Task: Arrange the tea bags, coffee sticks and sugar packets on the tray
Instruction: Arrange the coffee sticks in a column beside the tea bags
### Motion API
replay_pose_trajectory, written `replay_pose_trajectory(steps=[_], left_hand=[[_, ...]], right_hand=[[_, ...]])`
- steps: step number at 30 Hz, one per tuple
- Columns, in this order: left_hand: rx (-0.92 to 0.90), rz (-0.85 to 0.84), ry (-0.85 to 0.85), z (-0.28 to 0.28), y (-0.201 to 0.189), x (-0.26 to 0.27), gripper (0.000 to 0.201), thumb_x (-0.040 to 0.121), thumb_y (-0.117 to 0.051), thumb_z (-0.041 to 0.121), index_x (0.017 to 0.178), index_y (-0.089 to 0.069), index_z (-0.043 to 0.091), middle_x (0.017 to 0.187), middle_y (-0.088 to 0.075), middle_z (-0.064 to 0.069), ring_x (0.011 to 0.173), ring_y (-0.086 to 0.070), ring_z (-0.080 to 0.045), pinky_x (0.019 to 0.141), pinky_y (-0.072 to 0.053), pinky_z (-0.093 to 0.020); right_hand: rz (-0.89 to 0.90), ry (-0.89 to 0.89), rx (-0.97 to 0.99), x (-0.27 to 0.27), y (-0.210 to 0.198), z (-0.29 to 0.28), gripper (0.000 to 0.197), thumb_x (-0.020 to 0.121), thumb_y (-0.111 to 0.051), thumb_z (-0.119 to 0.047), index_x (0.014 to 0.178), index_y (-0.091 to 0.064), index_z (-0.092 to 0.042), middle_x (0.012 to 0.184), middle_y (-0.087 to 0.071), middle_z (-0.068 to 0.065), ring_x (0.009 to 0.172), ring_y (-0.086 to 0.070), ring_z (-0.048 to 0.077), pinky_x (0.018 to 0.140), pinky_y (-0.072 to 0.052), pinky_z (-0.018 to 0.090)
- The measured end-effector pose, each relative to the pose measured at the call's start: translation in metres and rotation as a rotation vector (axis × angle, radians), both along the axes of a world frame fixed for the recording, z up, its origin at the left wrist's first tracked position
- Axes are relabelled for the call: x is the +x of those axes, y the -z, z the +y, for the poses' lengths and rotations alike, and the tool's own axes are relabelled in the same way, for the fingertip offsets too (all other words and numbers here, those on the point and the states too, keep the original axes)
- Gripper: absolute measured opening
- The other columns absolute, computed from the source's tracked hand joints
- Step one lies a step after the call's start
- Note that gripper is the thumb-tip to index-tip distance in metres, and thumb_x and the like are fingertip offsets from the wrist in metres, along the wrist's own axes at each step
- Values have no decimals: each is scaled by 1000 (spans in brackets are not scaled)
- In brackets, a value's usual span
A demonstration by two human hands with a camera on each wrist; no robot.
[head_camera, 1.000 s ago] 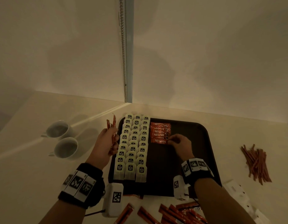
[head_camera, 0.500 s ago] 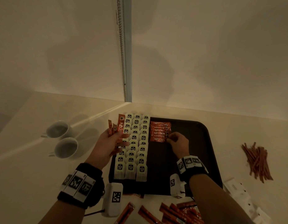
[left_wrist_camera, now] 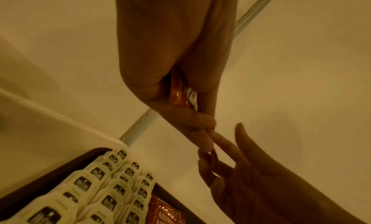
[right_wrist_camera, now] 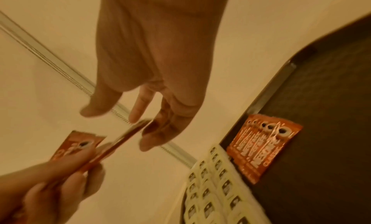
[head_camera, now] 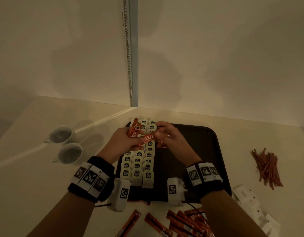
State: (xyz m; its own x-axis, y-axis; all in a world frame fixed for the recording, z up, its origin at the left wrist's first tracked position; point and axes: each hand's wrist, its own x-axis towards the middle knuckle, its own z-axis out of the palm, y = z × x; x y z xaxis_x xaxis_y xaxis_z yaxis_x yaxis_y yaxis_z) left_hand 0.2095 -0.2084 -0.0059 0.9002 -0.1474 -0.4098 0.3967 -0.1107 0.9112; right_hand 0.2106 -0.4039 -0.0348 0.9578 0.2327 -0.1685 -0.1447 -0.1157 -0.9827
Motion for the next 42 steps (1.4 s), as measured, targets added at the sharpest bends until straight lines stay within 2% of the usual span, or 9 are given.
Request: replay_pose_trajectory(steps=[5, 8, 11, 22, 27, 32, 36, 39, 42], left_hand=[[-74, -63, -103, -6, -9, -3, 8, 82, -69, 2, 89, -68, 4, 80, -73, -7, 65, -71, -14, 56, -53, -15], [-110, -91, -126, -6, -9, -7, 12, 79, -72, 0, 87, -69, 7, 72, -73, 0, 68, -71, -11, 58, -52, -14], [-73, -136, -144, -6, -7, -8, 18, 75, -74, -4, 86, -72, 10, 77, -74, -3, 72, -71, -13, 64, -55, -17], [-42, -251, -209, 0, -9, -10, 19, 75, -74, -4, 87, -73, 11, 87, -74, -8, 76, -70, -17, 74, -58, -23], [-55, -211, -170, 5, -7, -10, 21, 74, -74, -6, 82, -73, 14, 76, -74, 1, 72, -71, -13, 66, -56, -16], [-116, -177, -175, 5, -1, -11, 18, 78, -71, -5, 85, -72, 12, 82, -75, -3, 75, -72, -16, 67, -56, -18], [-144, -65, -241, 10, 4, -13, 6, 88, -64, 10, 90, -69, 12, 79, -72, -5, 64, -70, -16, 60, -57, -21], [-46, 19, -254, 18, 13, -16, 17, 94, -57, 26, 92, -67, 12, 54, -51, 5, 42, -49, -10, 43, -45, -19], [-53, 70, -268, 22, 23, -18, 19, 97, -51, 29, 92, -61, 14, 52, -35, 7, 40, -28, -8, 37, -24, -18]], right_hand=[[26, 41, 34, -8, -11, 14, 10, 86, -62, -10, 96, -63, -12, 91, -65, 2, 73, -63, 7, 66, -51, 16], [89, 129, 102, -7, -12, 15, 16, 83, -66, -10, 98, -64, -5, 80, -66, 3, 63, -62, 4, 63, -51, 20], [97, 143, 132, -6, -15, 17, 18, 85, -64, -11, 102, -65, -5, 82, -68, 3, 69, -65, 8, 71, -51, 27], [80, 155, 120, -9, -27, 6, 14, 87, -59, -2, 99, -65, -6, 86, -66, 8, 67, -64, 6, 66, -55, 16], [95, 110, 65, -8, -26, -1, 13, 86, -61, -3, 95, -66, -9, 89, -68, 10, 70, -65, 11, 70, -57, 22], [24, 58, -46, -4, -25, -10, 14, 88, -59, -6, 95, -67, -15, 90, -69, 5, 72, -64, 9, 68, -55, 18], [-14, 135, -185, 4, -8, -35, 14, 89, -58, -8, 91, -64, -21, 101, -66, 5, 90, -65, 15, 78, -56, 28], [-4, 180, -395, 7, 20, -58, 12, 88, -58, -8, 92, -59, -19, 106, -62, 2, 96, -61, 12, 80, -54, 26], [63, 179, -491, 2, 51, -71, 13, 87, -59, -6, 91, -59, -18, 100, -62, -4, 91, -59, 5, 88, -51, 28]])
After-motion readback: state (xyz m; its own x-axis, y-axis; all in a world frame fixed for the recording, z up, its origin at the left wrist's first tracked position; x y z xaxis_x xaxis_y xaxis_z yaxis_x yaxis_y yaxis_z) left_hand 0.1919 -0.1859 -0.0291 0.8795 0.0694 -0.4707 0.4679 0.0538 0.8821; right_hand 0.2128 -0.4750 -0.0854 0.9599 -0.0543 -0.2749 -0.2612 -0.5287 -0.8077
